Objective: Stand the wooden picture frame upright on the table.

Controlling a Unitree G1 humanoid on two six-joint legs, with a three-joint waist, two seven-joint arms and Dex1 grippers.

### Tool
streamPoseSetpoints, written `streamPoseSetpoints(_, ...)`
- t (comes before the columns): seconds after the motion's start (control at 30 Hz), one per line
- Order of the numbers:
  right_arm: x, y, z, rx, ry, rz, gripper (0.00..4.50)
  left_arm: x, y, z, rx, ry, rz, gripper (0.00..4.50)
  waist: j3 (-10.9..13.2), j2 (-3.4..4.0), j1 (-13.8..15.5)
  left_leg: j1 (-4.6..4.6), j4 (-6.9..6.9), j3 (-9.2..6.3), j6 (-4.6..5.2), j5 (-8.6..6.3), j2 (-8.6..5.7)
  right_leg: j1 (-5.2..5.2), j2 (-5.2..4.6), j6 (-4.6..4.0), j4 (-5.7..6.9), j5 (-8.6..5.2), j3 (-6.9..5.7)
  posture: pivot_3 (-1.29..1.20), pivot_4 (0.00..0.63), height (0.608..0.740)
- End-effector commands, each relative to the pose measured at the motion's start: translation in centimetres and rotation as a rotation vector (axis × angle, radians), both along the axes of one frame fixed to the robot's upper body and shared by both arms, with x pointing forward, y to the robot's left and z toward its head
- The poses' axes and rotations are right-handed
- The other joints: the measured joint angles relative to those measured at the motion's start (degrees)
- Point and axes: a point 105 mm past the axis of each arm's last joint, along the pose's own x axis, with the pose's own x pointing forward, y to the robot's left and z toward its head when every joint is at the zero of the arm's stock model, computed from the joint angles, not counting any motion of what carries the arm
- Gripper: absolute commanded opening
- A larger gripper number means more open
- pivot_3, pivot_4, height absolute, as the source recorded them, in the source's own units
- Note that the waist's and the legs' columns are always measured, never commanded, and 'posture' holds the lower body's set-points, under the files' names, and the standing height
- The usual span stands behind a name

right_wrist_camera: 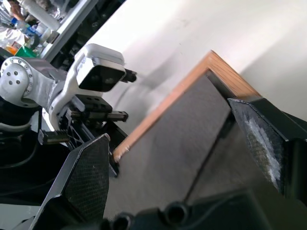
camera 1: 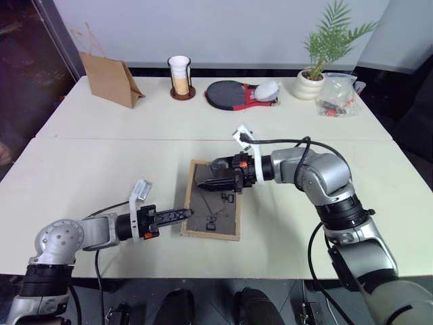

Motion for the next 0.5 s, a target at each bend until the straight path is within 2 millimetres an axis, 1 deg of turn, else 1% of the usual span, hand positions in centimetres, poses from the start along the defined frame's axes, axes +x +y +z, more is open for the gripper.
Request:
streamPoseSetpoints(0.03, -0.9, 0.9, 1.6, 0.035, -0.040, 0.064, 4.46, 0.2, -0.5, 1.7, -0.049, -0.049, 0.006, 1.00, 0.00, 0.00, -0.01, 0.00, -0.01, 0.00, 0.00, 0.00, -0.01, 0.00, -0.02, 0.00, -0.01, 0.00, 0.00, 0.00, 0.150, 0.740)
streamPoseSetpoints(0.33, -2.0, 0.4, 3.5, 0.060, -0.087, 0.084, 4.46, 1.0, -1.0, 2.0, -0.096, -0.006, 0.073, 1.00, 0.00, 0.00, 0.01, 0.00, -0.01, 0.00, 0.00, 0.00, -0.04, 0.01, -0.09, 0.01, -0.01, 0.01, -0.02, 0.00, 0.150, 0.740)
streamPoseSetpoints(0.5, -2.8, -0.1, 4.5, 0.076, -0.107, 0.096, 4.46, 1.4, -1.2, 2.4, -0.110, -0.003, 0.092, 1.00, 0.00, 0.00, 0.06, 0.00, -0.01, 0.00, 0.00, 0.00, -0.06, 0.01, -0.11, 0.01, -0.02, 0.00, -0.02, 0.00, 0.150, 0.740)
